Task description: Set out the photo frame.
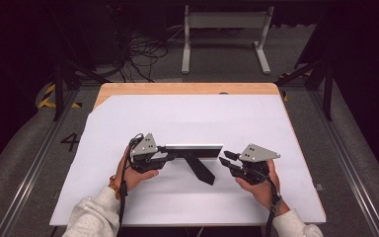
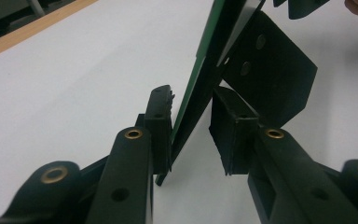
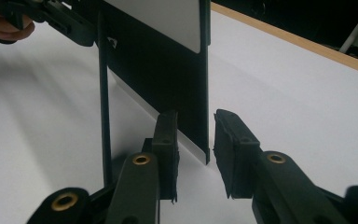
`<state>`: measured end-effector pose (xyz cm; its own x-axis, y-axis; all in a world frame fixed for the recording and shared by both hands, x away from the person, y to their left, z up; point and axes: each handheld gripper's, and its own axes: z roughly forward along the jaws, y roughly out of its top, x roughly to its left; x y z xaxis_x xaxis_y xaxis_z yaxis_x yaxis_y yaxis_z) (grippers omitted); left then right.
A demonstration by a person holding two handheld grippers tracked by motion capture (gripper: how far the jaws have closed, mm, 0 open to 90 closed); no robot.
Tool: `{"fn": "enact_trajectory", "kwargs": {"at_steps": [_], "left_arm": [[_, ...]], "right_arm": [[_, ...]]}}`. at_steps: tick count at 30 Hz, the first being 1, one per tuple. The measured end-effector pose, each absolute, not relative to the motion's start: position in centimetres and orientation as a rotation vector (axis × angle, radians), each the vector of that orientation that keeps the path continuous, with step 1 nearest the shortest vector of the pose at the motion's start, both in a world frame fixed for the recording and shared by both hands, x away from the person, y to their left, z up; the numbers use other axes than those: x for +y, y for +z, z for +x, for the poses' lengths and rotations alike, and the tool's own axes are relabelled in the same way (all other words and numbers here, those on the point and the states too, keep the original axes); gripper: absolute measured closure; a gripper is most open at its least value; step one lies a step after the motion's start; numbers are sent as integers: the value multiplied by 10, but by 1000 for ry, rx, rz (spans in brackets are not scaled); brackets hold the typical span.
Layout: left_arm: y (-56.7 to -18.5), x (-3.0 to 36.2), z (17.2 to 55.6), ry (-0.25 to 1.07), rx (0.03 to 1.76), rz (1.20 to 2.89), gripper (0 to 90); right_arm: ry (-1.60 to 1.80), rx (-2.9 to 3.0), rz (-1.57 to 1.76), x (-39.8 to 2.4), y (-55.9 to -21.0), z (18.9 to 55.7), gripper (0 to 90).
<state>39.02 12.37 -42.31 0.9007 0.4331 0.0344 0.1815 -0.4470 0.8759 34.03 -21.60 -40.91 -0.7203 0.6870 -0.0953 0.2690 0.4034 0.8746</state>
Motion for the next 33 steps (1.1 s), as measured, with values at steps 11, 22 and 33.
{"fn": "enact_trajectory", "kwargs": {"at_steps": [11,22,33], "left_arm": [[-423,124,390,312,436,2047,699],[-422,125,387,318,423,2058,720],[-422,128,384,312,419,2062,742]], "right_arm": [[1268,2206,840,-208,-411,346,789],[1262,2193,862,-206,-413,353,830],[1267,2185,881,-203,-416,359,820]]}}
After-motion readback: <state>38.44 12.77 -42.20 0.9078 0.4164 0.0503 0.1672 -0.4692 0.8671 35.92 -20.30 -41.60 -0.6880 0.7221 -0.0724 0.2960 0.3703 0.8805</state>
